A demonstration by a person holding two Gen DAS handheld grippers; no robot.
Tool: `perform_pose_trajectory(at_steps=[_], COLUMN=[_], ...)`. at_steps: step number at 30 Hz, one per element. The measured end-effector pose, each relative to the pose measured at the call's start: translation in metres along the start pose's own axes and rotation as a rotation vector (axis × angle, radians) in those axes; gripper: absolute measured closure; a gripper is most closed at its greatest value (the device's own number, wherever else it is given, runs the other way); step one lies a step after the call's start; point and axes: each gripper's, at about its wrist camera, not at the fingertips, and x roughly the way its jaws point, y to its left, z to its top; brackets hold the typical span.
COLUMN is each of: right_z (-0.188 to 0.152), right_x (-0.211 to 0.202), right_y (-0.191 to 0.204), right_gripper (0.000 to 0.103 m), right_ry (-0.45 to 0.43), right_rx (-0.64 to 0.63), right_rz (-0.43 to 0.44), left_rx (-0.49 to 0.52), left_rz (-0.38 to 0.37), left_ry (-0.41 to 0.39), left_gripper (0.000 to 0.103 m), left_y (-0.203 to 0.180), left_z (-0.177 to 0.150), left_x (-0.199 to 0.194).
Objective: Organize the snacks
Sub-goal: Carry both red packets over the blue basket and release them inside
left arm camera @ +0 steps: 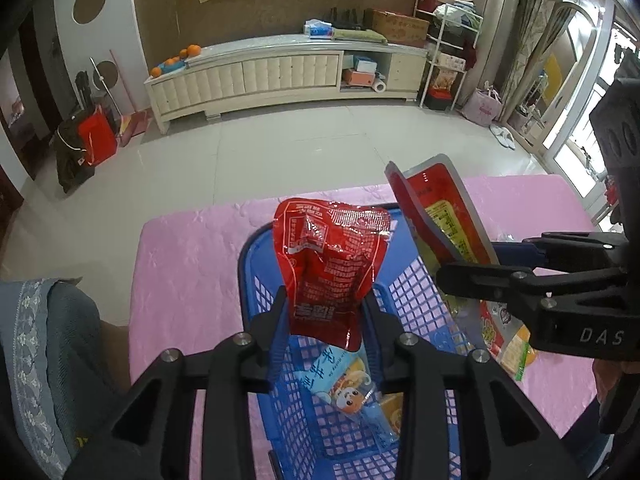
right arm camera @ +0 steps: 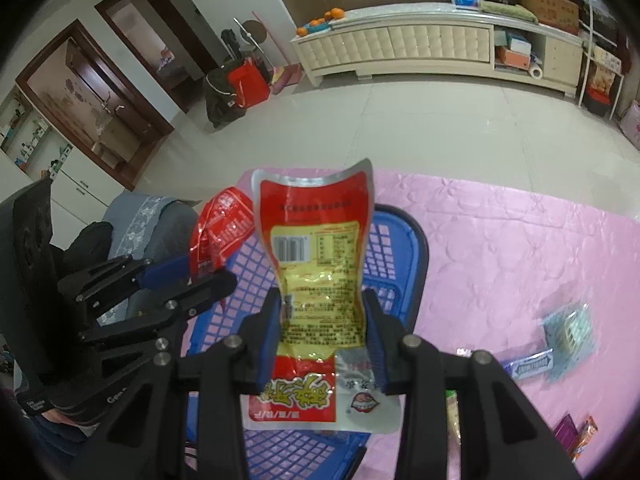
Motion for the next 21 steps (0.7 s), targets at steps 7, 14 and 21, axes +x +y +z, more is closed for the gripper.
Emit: perform_pose_trajectory(at_steps=[7, 14, 21], right_z=[0.000, -0.007, -0.015], right_x=[0.002, -0.007, -0.019], right_y=[0.005, -0.006, -0.016], right_gripper=[0.014, 0.005, 0.005], right_ry=[-0.026, -0.042, -0.040], right_rx=[-0.032, -0.048, -0.016], right_rz=[-0.097, -0.149, -0.150], left_rx=[-0.041, -0.006, 0.001], left_rz=[-0.009, 0.007, 0.009], left_ry=[-0.035, -0.021, -0.030], left_gripper=[0.042, 0.036, 0.034], left_y=[0.009, -0.002, -0.011], left_z=[-0.003, -0.010, -0.014], left_x=[0.001, -0.004, -0.020])
